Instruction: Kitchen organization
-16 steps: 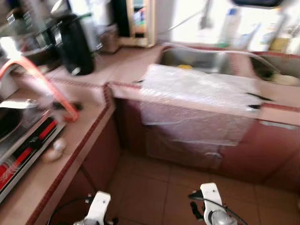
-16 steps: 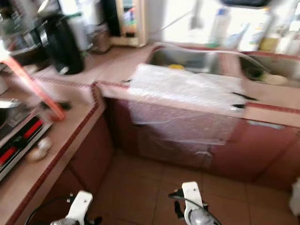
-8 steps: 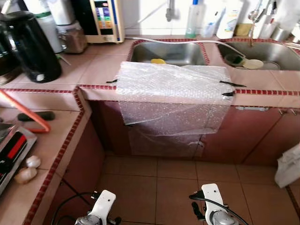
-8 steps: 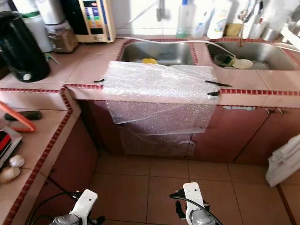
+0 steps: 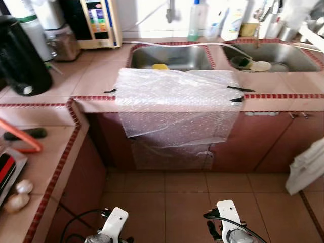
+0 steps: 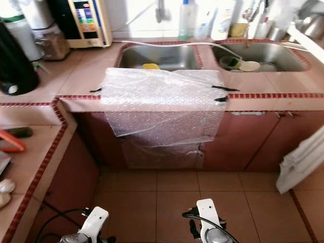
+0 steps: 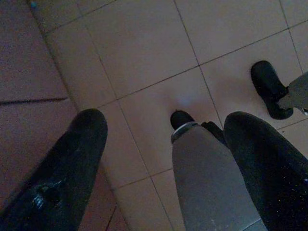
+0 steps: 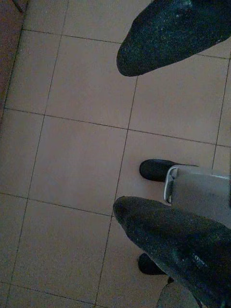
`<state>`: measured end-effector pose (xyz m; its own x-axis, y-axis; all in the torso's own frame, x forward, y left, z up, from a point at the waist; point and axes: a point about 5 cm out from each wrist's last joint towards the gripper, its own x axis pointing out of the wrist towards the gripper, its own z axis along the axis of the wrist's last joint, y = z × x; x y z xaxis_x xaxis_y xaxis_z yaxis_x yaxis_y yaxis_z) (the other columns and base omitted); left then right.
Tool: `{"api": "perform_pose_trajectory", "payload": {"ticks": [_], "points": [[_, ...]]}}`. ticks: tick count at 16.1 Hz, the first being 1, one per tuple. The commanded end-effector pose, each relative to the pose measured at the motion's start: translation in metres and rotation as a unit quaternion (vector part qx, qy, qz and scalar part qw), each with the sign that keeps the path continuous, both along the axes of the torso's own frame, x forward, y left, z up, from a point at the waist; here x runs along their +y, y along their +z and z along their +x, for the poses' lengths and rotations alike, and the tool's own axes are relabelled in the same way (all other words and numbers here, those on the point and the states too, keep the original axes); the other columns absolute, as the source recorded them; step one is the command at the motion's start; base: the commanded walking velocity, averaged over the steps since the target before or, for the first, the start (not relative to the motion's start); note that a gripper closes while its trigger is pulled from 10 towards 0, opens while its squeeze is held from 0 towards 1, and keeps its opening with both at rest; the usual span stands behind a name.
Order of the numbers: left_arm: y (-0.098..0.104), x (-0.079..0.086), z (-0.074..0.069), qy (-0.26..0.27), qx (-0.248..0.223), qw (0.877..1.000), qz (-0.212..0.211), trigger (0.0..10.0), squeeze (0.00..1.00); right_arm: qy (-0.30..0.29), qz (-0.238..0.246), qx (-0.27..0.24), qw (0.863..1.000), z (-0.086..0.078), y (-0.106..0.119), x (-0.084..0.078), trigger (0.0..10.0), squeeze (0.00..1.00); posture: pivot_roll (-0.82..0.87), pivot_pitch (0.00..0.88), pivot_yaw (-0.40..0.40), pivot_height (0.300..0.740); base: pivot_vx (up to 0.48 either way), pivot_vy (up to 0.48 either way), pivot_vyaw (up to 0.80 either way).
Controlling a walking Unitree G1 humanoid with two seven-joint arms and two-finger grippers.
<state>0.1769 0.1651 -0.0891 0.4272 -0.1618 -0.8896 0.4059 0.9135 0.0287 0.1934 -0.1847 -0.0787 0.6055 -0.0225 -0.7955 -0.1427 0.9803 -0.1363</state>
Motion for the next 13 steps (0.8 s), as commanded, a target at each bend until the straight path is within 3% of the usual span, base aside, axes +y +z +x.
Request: {"api": "perform_pose_trajectory", "payload": {"ticks": [1, 9, 13], "points": [[0.0004, 0.0036, 0.0005, 0.002, 0.002, 1.0, 0.004, 10.0, 0.0, 0.01, -0.001, 0.006, 1.0, -0.0035, -0.0019, 0.0006, 10.0, 0.0, -0.11, 0.0, 0.063, 0.74, 0.0, 0.0, -0.78], [0.0019, 0.0047, 0.0033, 0.003, 0.0, 1.0, 0.0, 10.0, 0.0, 0.017, -0.003, 0.009, 1.0, -0.0052, -0.0028, 0.0014, 10.0, 0.0, -0.1, 0.0, 0.058, 0.74, 0.0, 0.0, -0.78], [0.0015, 0.0052, 0.0023, -0.001, 0.003, 1.0, 0.001, 10.0, 0.0, 0.017, -0.002, 0.01, 1.0, -0.0067, -0.0035, 0.0019, 10.0, 0.0, -0.11, 0.0, 0.059, 0.74, 0.0, -0.234, -0.23]]}}
